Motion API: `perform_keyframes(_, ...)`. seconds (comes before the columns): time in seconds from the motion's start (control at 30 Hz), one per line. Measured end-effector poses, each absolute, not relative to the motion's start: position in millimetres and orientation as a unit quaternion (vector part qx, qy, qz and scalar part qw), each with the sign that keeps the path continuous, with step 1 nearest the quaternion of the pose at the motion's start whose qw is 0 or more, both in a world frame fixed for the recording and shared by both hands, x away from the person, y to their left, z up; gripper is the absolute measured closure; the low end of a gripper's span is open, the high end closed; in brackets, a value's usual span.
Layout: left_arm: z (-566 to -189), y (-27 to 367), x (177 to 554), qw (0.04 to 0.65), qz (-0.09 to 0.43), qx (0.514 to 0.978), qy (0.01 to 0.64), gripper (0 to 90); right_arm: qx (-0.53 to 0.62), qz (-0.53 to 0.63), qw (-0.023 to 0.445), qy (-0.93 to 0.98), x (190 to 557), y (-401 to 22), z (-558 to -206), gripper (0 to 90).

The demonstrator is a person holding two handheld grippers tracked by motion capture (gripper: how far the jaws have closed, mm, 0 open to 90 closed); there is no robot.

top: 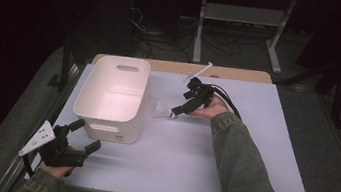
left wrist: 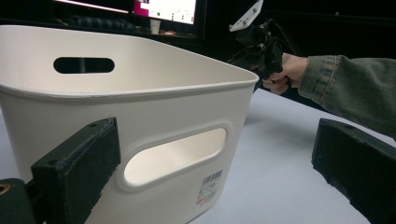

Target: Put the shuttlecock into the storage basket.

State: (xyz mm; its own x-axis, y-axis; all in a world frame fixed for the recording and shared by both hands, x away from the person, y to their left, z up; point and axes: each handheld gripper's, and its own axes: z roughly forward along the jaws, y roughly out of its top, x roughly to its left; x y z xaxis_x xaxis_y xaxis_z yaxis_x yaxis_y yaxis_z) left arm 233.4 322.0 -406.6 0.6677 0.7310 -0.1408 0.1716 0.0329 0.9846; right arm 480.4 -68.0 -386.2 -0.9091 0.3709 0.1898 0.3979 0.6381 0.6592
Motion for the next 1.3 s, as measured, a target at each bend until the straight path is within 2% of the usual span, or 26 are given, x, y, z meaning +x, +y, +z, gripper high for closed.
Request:
perform_keyframes(0.37, -406, 322, 233, 0.633, 0.22, 0.658, 0.342, 0.8, -0.191, -0.352, 0.049, -0.915, 494, -59, -384, 5.6)
perform_keyframes(0.67, -406, 321, 233, 0.634, 0.22, 0.658, 0.342, 0.8, -0.189, -0.336, 0.072, -0.92, 502, -54, -396, 9.2)
perform_keyframes(1.3, -406, 322, 233, 0.635, 0.22, 0.657, 0.34, 0.8, -0.185, -0.325, 0.073, -0.925, 507, -47, -413, 14.4)
